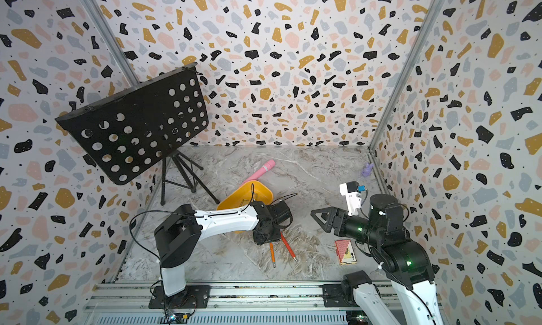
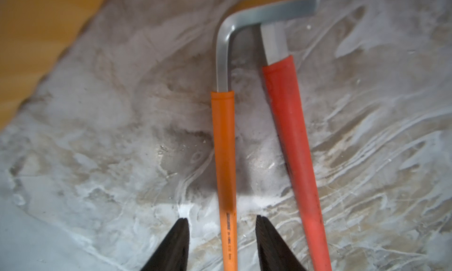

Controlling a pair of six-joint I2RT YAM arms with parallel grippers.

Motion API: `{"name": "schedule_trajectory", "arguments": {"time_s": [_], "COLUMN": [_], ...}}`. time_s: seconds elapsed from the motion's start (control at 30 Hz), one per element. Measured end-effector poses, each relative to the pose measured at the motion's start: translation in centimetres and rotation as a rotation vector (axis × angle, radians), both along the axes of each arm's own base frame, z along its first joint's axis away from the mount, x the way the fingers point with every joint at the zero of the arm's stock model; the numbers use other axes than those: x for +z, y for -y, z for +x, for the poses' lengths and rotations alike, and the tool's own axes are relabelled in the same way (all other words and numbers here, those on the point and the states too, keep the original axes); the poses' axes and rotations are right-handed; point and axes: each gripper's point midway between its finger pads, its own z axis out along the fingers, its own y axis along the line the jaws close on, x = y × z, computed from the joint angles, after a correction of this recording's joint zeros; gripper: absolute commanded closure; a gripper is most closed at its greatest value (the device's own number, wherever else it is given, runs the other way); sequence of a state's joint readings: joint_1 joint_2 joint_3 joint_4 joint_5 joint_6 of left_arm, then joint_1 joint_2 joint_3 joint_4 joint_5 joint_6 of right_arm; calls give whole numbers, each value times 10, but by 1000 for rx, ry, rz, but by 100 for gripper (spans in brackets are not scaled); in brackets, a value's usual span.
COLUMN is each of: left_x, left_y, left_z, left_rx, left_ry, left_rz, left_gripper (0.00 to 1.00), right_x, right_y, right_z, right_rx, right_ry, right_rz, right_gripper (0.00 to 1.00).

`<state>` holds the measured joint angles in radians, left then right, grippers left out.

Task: Put the hex key on the desktop into the storage box
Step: Pick up the Allen key from the center of the board.

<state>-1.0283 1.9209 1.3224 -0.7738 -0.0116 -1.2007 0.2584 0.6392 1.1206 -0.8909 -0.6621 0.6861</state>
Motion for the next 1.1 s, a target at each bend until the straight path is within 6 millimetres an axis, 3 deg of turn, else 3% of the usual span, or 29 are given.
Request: {"name": "schedule_trajectory", "arguments": {"time_s": [0.6, 0.83, 1.03, 1.1], "left_x": [-11, -12, -11, -11], "left_y": [4, 2, 4, 6], "left_z": [-1, -1, 0, 1], "left_rx": [35, 35, 31, 30], "left_ry": [-103, -130, -132, -129], "left_rz": [-22, -31, -39, -45], "left_gripper": [61, 73, 98, 100], "right_x": [0, 0, 0, 0], "right_y": [0, 0, 0, 0], "right_z": [0, 0, 0, 0], "right_rx": [0, 0, 0, 0], "right_ry": [0, 0, 0, 0], "right_rz": [0, 0, 1, 1], "right_gripper": [32, 32, 32, 32]}}
